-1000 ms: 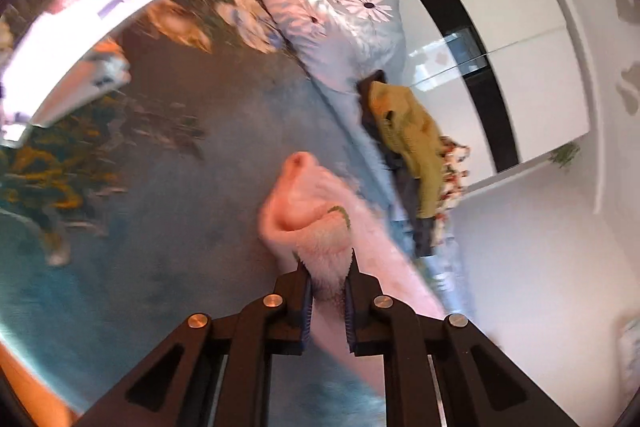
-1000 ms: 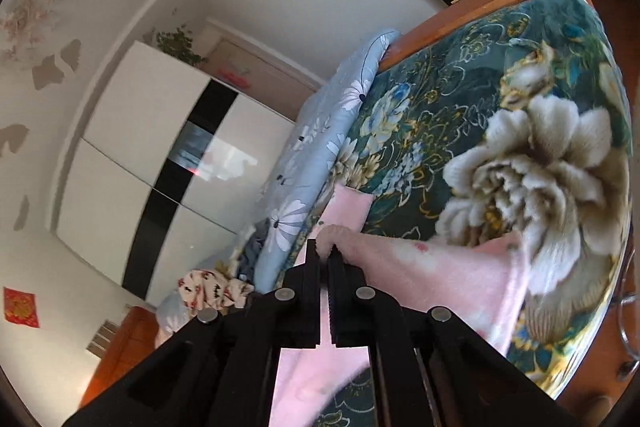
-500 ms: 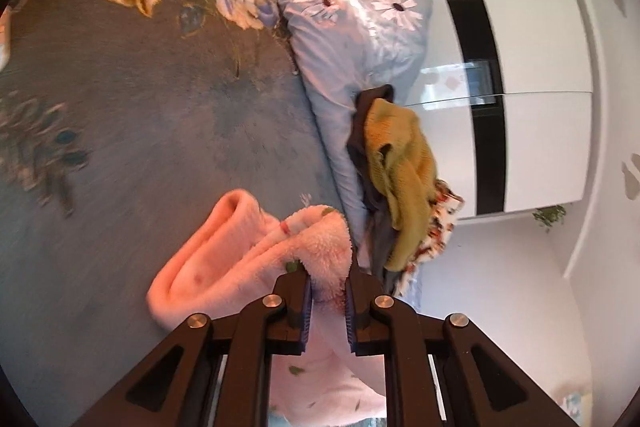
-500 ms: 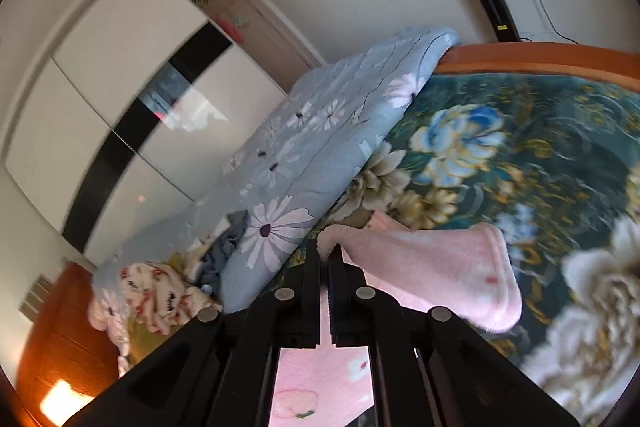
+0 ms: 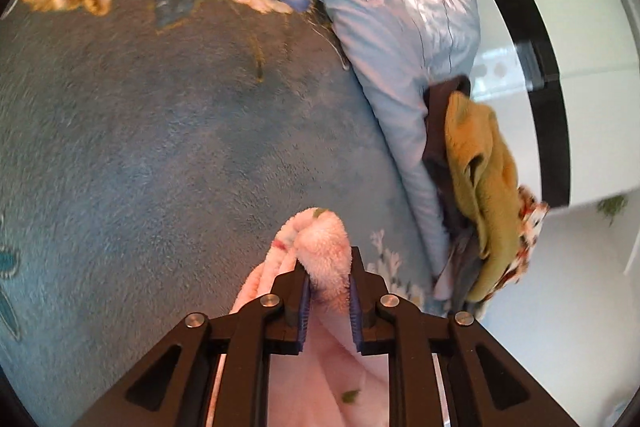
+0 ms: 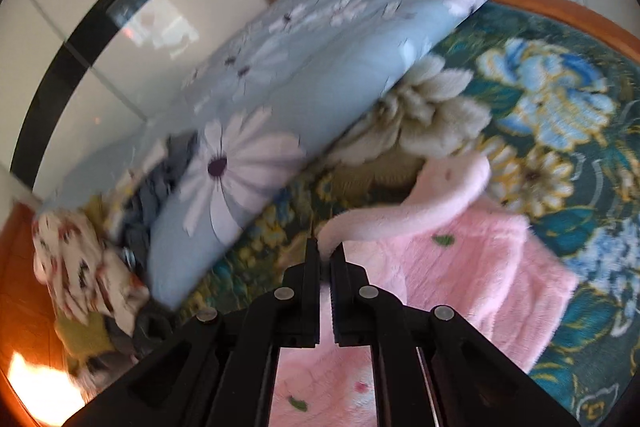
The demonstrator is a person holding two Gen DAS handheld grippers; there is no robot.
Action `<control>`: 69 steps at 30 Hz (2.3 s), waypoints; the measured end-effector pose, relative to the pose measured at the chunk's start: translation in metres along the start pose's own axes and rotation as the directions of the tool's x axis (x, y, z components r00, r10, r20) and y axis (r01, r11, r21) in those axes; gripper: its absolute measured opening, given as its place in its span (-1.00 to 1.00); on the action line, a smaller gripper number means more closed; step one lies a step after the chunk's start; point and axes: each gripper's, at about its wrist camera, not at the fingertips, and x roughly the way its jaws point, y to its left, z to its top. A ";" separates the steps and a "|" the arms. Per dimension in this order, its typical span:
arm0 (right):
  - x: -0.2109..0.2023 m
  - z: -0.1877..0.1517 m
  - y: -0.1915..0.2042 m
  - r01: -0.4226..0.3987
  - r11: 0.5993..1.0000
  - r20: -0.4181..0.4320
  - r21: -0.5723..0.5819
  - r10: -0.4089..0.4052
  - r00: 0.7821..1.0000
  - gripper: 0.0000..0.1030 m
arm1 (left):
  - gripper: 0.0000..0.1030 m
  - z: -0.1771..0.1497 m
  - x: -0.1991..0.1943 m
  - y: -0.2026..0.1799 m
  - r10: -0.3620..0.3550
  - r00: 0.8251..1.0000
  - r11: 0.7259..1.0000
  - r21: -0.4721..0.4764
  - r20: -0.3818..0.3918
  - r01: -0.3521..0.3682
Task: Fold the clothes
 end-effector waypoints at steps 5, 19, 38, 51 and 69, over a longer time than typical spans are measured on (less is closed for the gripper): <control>-0.009 -0.003 -0.011 -0.034 0.999 -0.009 -0.043 0.034 0.999 -0.13 | 0.17 -0.009 -0.015 -0.024 -0.015 1.000 0.994 0.105 -0.008 0.016; -0.051 -0.082 -0.149 -0.134 0.936 0.001 0.325 0.141 0.990 0.06 | 0.31 -0.094 -0.071 0.049 0.172 0.985 0.985 0.033 -0.017 -0.172; -0.021 -0.086 -0.073 -0.235 0.919 0.049 0.318 0.232 0.971 -0.78 | -0.48 -0.065 -0.063 0.037 -0.024 0.990 0.999 -0.032 0.140 0.028; -0.154 -0.192 -0.136 -0.319 0.934 0.020 0.159 0.320 0.947 -0.76 | -0.50 -0.036 -0.124 0.048 0.041 0.978 0.993 0.100 0.204 -0.063; -0.153 -0.147 -0.183 -0.352 0.868 0.267 0.351 0.267 0.926 -0.87 | -0.48 -0.042 -0.121 0.051 0.015 0.980 0.997 0.068 0.197 -0.029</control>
